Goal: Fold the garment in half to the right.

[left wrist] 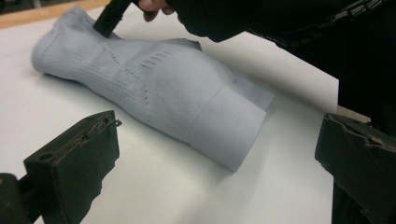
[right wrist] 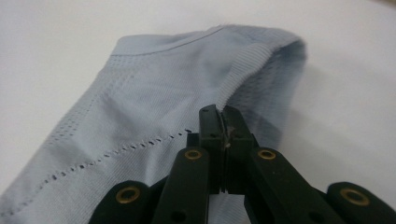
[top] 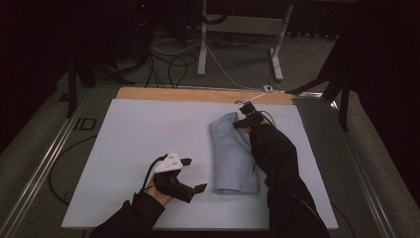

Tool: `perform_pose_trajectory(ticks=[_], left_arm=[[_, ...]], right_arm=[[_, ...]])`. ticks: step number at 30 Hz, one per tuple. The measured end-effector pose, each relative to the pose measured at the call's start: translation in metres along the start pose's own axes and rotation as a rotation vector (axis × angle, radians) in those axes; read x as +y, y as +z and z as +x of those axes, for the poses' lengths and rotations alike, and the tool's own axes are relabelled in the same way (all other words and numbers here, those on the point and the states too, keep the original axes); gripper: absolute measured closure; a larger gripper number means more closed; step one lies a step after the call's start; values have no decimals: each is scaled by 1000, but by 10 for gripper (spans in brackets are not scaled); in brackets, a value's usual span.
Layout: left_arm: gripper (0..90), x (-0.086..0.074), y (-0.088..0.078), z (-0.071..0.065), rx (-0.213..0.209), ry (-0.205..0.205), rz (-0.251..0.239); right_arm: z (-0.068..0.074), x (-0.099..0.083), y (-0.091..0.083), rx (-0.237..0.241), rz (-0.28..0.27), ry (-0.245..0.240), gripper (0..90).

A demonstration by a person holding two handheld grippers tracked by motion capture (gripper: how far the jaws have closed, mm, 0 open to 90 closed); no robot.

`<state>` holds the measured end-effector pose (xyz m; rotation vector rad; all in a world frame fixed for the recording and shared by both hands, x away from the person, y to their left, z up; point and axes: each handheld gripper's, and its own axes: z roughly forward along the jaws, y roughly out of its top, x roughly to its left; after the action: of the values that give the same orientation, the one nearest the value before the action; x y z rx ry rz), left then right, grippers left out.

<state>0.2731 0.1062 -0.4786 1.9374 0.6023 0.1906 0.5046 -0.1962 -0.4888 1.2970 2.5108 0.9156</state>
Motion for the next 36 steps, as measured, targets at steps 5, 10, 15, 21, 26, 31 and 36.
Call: perform_pose_trajectory(ticks=[5, 10, 15, 21, 26, 31, 36], left_arm=[[6, -10, -9, 7, 34, -25, -9], [6, -19, -18, 13, 75, -36, -5], [6, -25, -28, 19, 101, -53, -11], [6, -30, -36, 21, 139, -29, -19], [6, -37, -36, 22, 141, -32, -8], [6, -43, -34, 21, 145, -28, 4], [6, -45, -35, 21, 148, -32, -5]], right_arm=[[0, 1, -6, -56, -17, -8, 896], [3, 2, -12, -134, -20, -31, 898], [-2, 1, -14, -170, -4, -17, 897], [-5, -5, -1, -168, 11, 15, 896], [-4, -9, 12, -147, 10, 17, 896], [-4, -12, 19, -176, 24, 18, 895], [-5, -14, 17, -206, 13, 13, 892]])
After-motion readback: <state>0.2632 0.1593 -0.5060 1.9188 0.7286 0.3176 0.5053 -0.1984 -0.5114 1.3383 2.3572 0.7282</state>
